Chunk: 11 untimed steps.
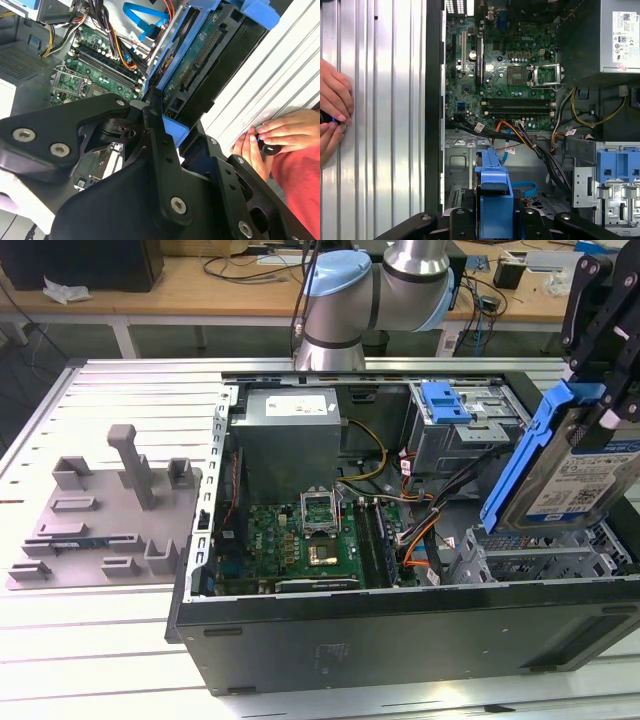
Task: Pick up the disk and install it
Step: 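Insert the disk into the insertion slot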
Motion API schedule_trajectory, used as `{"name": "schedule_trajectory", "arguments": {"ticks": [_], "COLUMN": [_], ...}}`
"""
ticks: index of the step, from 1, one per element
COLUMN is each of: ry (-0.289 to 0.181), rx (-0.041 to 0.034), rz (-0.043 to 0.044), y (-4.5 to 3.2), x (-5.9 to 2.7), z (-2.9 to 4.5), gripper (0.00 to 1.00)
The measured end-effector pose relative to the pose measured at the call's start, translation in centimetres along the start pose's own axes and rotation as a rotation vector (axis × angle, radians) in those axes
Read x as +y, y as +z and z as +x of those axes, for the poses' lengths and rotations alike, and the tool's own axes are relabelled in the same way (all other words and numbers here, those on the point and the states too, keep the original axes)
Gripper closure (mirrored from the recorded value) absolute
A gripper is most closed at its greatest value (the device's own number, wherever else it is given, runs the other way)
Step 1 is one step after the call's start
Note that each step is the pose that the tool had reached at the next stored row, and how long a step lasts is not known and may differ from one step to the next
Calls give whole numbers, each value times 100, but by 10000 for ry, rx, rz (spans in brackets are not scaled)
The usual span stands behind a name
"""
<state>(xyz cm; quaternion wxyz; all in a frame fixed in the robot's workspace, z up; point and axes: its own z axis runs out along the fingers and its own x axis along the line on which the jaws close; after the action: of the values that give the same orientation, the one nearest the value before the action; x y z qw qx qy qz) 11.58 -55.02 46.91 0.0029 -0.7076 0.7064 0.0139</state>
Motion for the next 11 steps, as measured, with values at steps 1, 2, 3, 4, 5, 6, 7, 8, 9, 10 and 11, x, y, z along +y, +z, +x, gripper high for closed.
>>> {"name": "schedule_trajectory", "arguments": {"ticks": [1,2,3,4,5,6,7,8,9,10,11], "ry": [19,50,72,95,156,206,249,265,275,284,287], "rx": [0,-2,-3,-4,-4,-5,-6,-6,-7,-7,-8], "rz": [0,1,1,2,3,5,6,6,6,7,7], "y": [2,5,6,8,12,15,19,21,23,26,29], "x": [0,0,0,-1,0,-1,-1,-1,-1,-1,-1], "z": [0,1,0,0,1,1,1,1,1,1,1], "gripper": [64,64,64,64,64,64,64,64,64,64,64]}}
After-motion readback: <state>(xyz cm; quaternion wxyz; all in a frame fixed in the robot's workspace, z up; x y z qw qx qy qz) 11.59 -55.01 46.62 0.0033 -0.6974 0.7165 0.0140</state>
